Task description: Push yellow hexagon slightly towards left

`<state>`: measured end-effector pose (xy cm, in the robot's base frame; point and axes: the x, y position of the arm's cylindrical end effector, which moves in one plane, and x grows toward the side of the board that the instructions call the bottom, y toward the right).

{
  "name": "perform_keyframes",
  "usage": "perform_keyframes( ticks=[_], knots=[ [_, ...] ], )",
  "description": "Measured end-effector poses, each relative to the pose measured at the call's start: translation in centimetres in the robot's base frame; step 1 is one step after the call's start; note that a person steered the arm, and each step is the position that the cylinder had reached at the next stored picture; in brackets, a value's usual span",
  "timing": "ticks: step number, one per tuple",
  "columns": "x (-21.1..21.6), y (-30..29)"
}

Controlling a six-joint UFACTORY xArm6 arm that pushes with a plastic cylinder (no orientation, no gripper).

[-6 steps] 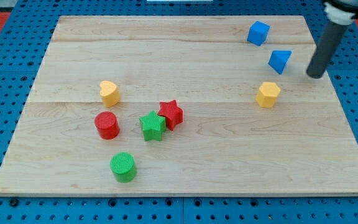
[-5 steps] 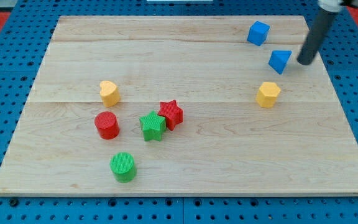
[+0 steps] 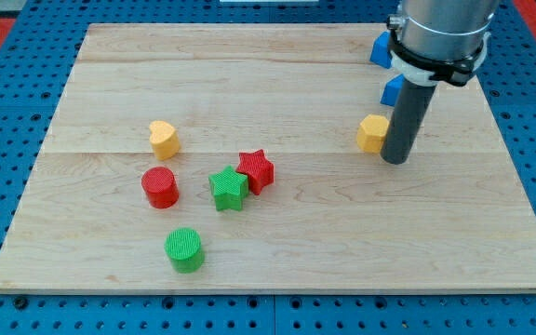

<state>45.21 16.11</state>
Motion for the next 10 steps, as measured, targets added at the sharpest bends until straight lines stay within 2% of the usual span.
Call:
perform_keyframes(
  ticks=[1,2,3,4,5,6,7,8,9,10],
  knots=[
    [0.0,-6.0],
    [-2.5,-7.2],
    [-3.9,-3.0],
    [-4.2,-12.5],
    [-7.2,-9.5],
    [-7.7,-4.5],
    [-5.8,-1.1],
    [-2.5,-2.5],
    [3.6,1.3],
    [3.1,9.7]
  ],
)
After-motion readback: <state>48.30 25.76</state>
